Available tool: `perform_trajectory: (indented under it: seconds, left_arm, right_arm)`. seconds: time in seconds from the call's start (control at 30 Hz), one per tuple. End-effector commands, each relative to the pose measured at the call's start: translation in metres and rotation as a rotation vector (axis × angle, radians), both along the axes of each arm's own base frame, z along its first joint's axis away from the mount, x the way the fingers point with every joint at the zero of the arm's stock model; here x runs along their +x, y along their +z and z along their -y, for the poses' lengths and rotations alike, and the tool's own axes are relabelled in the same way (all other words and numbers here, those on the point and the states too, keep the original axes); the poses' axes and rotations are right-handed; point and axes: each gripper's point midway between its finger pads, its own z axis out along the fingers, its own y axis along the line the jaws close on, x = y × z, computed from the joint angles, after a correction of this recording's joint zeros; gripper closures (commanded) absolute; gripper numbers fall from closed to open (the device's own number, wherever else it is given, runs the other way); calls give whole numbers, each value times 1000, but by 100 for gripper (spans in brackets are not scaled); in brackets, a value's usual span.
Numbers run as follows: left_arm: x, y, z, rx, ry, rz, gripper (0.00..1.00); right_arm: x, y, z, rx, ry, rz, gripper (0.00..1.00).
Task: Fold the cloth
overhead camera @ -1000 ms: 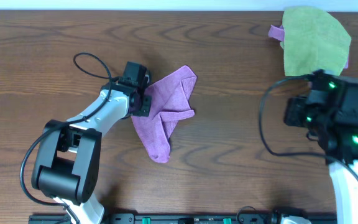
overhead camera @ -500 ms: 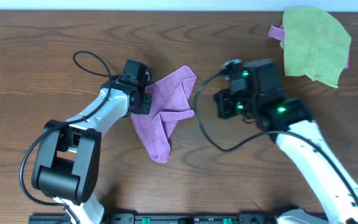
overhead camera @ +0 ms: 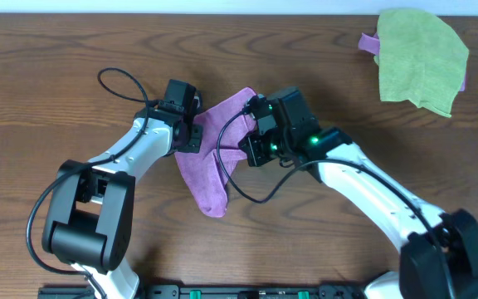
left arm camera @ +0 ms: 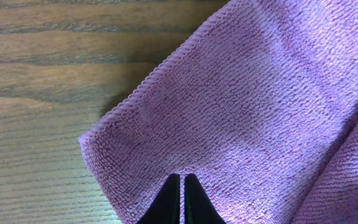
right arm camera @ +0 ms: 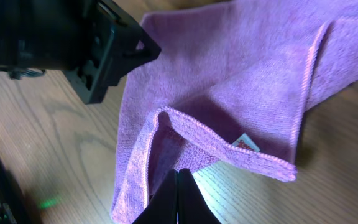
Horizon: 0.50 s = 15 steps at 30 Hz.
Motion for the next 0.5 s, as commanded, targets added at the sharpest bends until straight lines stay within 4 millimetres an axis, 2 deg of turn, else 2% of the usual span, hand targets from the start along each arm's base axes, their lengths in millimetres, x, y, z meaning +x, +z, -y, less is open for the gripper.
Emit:
perform_trajectory:
  seconds: [0.0, 0.23, 0.47]
  left_arm:
    - [4, 1, 0, 5, -17, 2, 94]
    - [3, 1, 1, -5, -20, -1, 94]
    - [2, 1, 5, -23, -25, -6, 94]
  right_arm:
    - [-5, -5, -13, 20, 22, -32, 99]
    - [-1, -24, -21, 12, 18, -52, 99]
    - [1, -45, -18, -28, -1, -83, 99]
